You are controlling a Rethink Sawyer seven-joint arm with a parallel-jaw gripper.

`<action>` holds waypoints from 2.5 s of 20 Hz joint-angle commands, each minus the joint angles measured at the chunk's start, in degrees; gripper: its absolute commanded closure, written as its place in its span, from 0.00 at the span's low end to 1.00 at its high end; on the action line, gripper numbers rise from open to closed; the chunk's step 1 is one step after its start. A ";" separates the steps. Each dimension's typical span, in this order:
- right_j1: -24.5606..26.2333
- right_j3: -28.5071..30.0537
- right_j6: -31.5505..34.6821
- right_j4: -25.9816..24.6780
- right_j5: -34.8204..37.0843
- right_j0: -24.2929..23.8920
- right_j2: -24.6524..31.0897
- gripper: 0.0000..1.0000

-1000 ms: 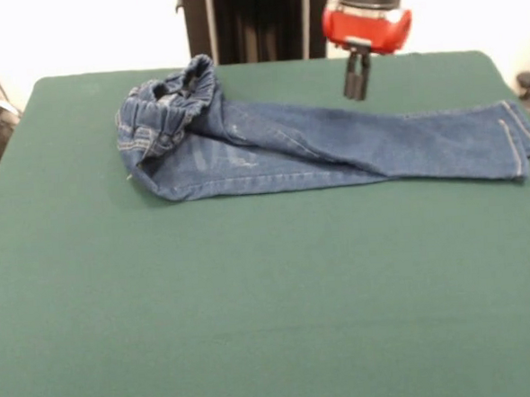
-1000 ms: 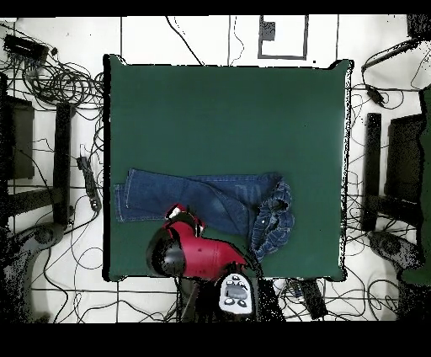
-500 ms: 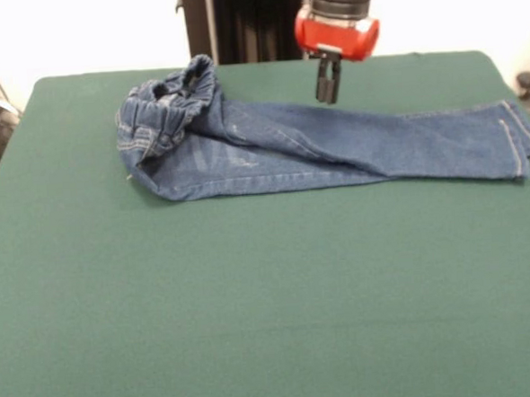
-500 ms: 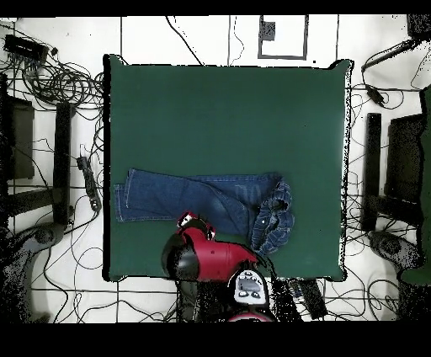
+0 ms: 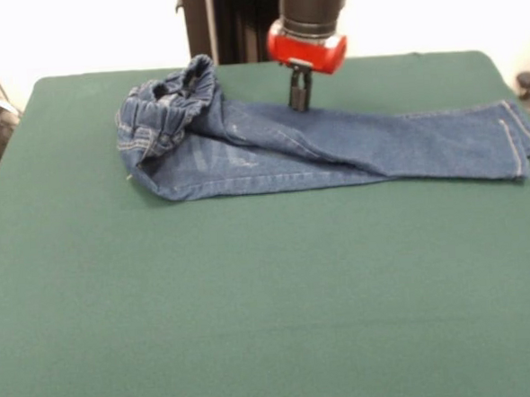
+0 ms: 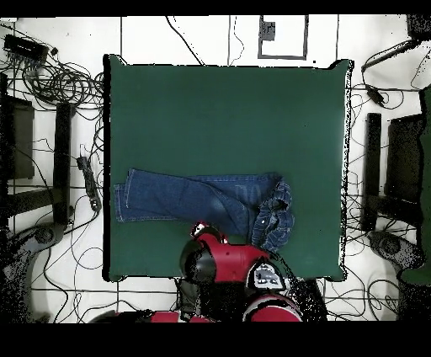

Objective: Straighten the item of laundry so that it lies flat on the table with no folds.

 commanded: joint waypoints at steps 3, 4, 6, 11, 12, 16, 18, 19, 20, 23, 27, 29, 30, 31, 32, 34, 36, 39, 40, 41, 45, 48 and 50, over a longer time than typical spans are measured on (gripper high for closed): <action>0.12 -4.26 -0.40 -4.85 3.67 -4.13 6.72 1.00; 0.14 -4.38 -0.25 -5.04 4.04 -4.37 6.99 1.00; 0.71 -4.69 0.80 -5.16 2.85 -3.59 6.22 1.00; -1.45 -4.52 -0.13 -6.29 5.67 -5.03 7.14 1.00; -2.01 -4.47 -0.32 -6.48 6.12 -5.21 7.19 1.00; -3.68 -4.29 -0.96 -7.49 8.01 -7.03 8.67 1.00; -4.20 -4.75 -0.98 -7.77 8.54 -6.26 7.61 1.00; -4.33 -4.92 -1.45 -8.36 8.76 -7.03 7.87 1.00; -4.53 -5.19 -2.27 -9.07 9.28 -8.06 8.30 1.00; -5.51 -5.91 -5.14 -11.19 11.81 -11.59 10.47 1.00; -4.79 -6.85 -4.63 -12.24 12.44 -13.10 12.11 1.00; -5.33 -7.54 -4.57 -12.72 13.44 -12.91 11.98 1.00; -5.19 -8.18 -4.79 -13.18 14.06 -13.26 12.31 1.00; -4.84 -8.97 -4.96 -13.63 14.30 -13.38 12.32 1.00; -4.37 -9.84 -5.15 -14.08 14.51 -13.46 12.33 1.00; -3.28 -11.52 -5.37 -15.02 14.63 -13.53 12.27 1.00; -2.39 -12.57 -5.14 -15.84 14.52 -13.63 12.20 1.00; -2.21 -13.18 -5.06 -17.07 14.89 -14.01 12.31 1.00; -2.37 -13.37 -5.25 -17.40 15.22 -14.36 12.48 1.00; -2.68 -13.22 -5.53 -17.72 15.72 -14.76 12.72 1.00; -3.97 -11.57 -6.66 -19.64 16.38 -17.41 14.58 1.00; -5.64 -9.15 -7.51 -21.08 17.16 -19.56 15.83 1.00; -7.03 -7.59 -8.03 -21.85 17.90 -21.05 16.65 1.00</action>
